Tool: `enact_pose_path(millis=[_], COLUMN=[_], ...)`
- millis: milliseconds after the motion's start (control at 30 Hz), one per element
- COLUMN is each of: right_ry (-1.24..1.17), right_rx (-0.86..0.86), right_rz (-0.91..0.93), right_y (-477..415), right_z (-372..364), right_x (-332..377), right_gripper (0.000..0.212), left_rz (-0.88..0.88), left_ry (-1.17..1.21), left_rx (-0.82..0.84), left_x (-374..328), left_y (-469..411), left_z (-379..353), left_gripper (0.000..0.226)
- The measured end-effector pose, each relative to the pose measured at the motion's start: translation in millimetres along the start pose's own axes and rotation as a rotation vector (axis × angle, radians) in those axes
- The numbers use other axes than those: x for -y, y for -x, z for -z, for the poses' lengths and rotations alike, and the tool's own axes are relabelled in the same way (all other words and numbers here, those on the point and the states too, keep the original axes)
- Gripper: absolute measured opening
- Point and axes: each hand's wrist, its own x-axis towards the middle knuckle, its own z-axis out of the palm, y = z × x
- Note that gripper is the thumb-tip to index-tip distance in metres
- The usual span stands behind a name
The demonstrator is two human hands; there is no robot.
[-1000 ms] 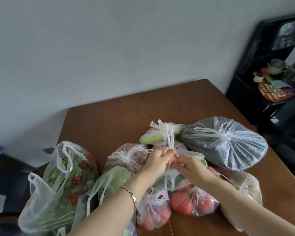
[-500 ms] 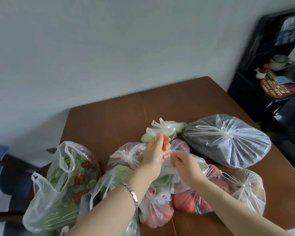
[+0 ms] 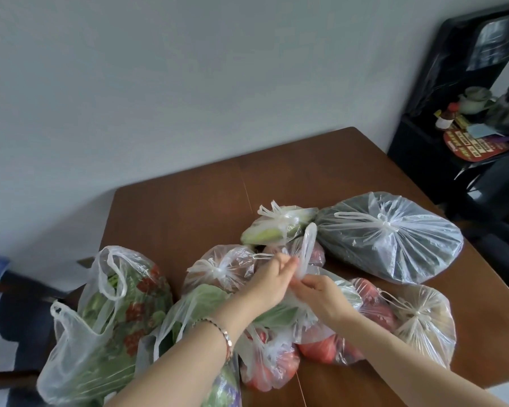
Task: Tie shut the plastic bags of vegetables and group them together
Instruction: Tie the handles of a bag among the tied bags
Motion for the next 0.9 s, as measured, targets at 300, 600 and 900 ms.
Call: enact_pose_path(millis=[300, 600, 900], right_ry=[-0.352, -0.252, -0.239], right_rx=[-0.252, -0.275, -0.238], right_rz=[-0.160, -0.060, -0.083], right_y=[5.0, 3.2, 3.4], right_z=[-0.5, 4.1, 13.0], right_x=[-1.0, 4.2, 4.7], right_gripper=[0.026, 0.021, 0.025], left_rz=[-0.007, -0.291, -0.122], left_ry=[0.021, -0.280, 0.043], left_rx=[-0.103, -0.332, -0.154], left_x=[23.7, 16.5, 8.3], left_y=[8.4, 9.0, 13.3], left_z=[-13.6, -15.7, -18.2], left_gripper=[0.025, 0.017, 0.024])
